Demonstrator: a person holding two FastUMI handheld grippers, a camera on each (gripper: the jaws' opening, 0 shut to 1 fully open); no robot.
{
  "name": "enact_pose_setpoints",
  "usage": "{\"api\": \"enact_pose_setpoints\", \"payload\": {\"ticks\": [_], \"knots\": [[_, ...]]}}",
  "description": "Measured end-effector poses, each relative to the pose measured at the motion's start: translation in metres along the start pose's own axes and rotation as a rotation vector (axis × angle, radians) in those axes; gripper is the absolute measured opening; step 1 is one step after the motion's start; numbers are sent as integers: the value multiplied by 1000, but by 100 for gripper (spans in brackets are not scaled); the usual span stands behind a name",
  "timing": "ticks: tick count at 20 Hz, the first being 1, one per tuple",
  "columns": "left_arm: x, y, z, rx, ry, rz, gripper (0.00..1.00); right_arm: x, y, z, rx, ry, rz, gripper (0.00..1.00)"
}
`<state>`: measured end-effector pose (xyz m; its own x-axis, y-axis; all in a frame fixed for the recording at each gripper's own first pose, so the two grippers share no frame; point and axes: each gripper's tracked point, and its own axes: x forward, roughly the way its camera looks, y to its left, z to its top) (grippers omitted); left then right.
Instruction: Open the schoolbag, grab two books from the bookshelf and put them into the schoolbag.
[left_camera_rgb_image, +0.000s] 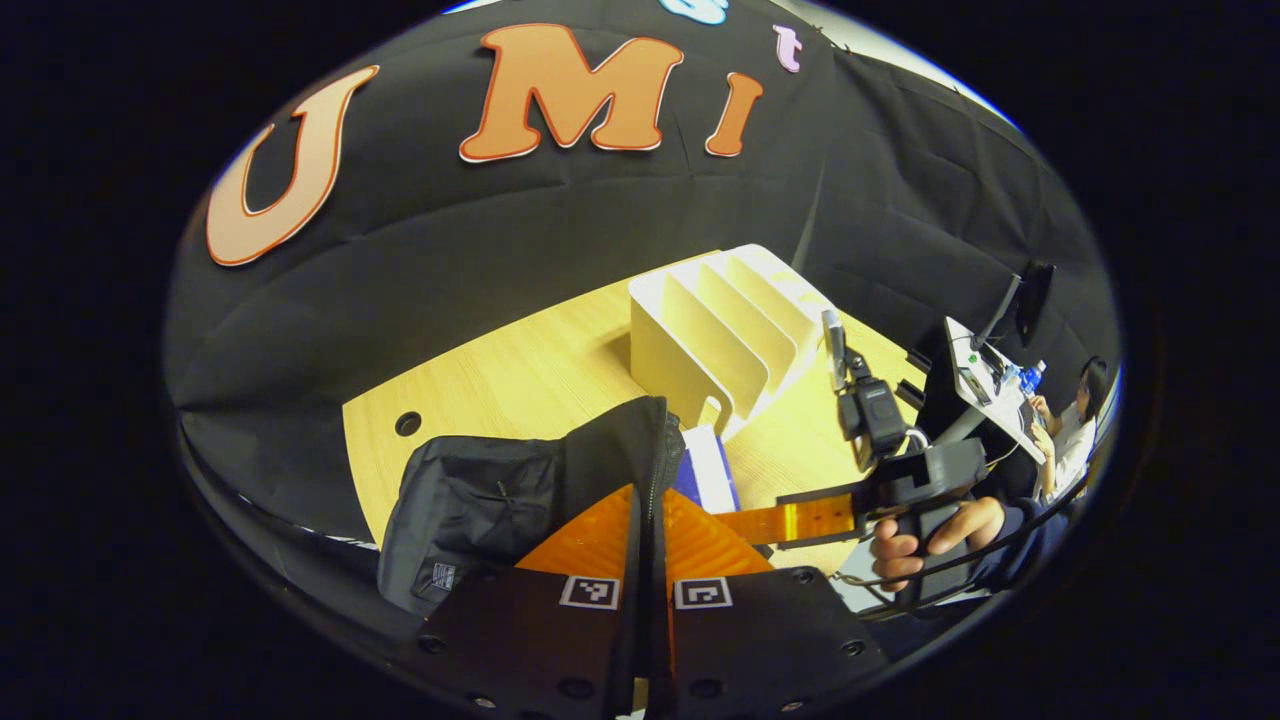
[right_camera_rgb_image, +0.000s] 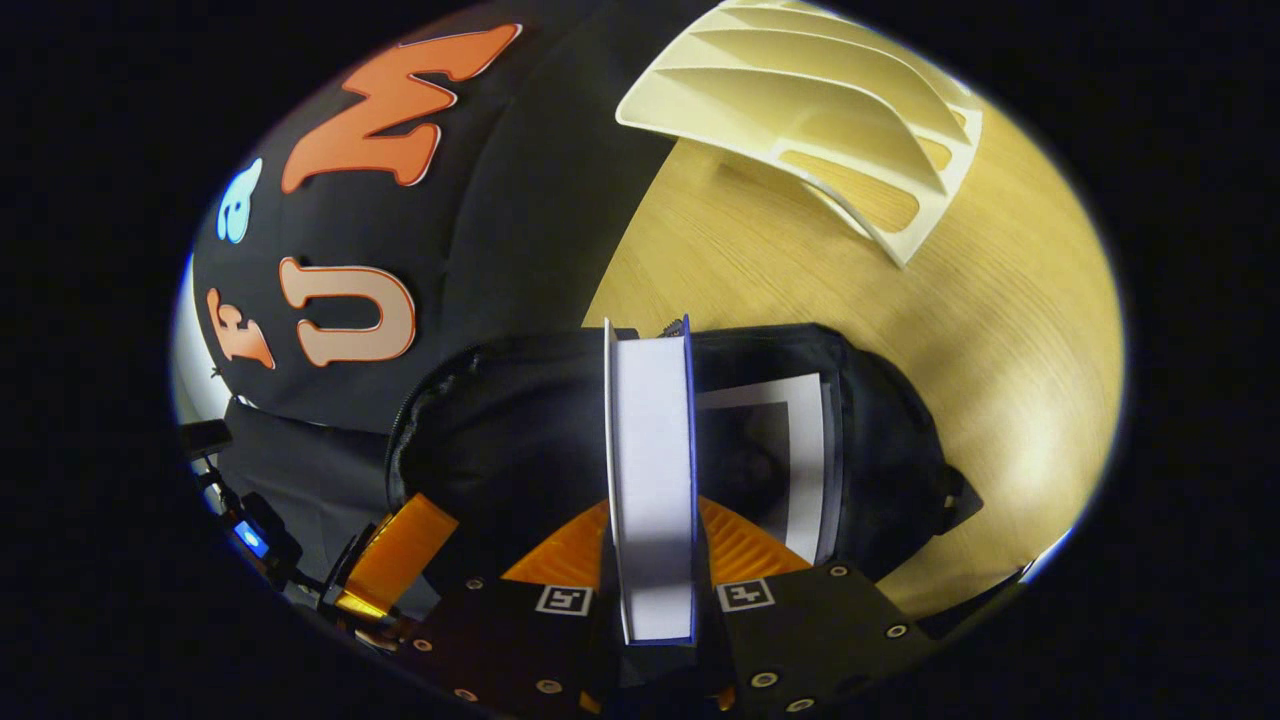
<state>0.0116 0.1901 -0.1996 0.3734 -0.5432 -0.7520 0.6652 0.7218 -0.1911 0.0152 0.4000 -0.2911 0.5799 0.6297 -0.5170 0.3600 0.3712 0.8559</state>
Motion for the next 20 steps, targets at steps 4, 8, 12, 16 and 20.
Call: {"api": "enact_pose_setpoints", "payload": {"ticks": [4, 8, 12, 16, 20], "knots": [[3, -15, -9, 35, 12, -41, 6, 26, -11, -14, 1, -2, 26, 31], [1, -4, -14, 27, -1, -23, 6, 21, -29, -18, -81, 15, -108, 30], [9, -3, -17, -12, -3, 18, 18, -12, -36, -10, -233, 87, -167, 58], [24, -25, -15, -69, 1, 52, 55, -55, -30, 30, -343, 91, -135, 81], [41, -48, 3, -117, -30, 167, 70, -114, -33, 93, -492, 50, -140, 94]]}}
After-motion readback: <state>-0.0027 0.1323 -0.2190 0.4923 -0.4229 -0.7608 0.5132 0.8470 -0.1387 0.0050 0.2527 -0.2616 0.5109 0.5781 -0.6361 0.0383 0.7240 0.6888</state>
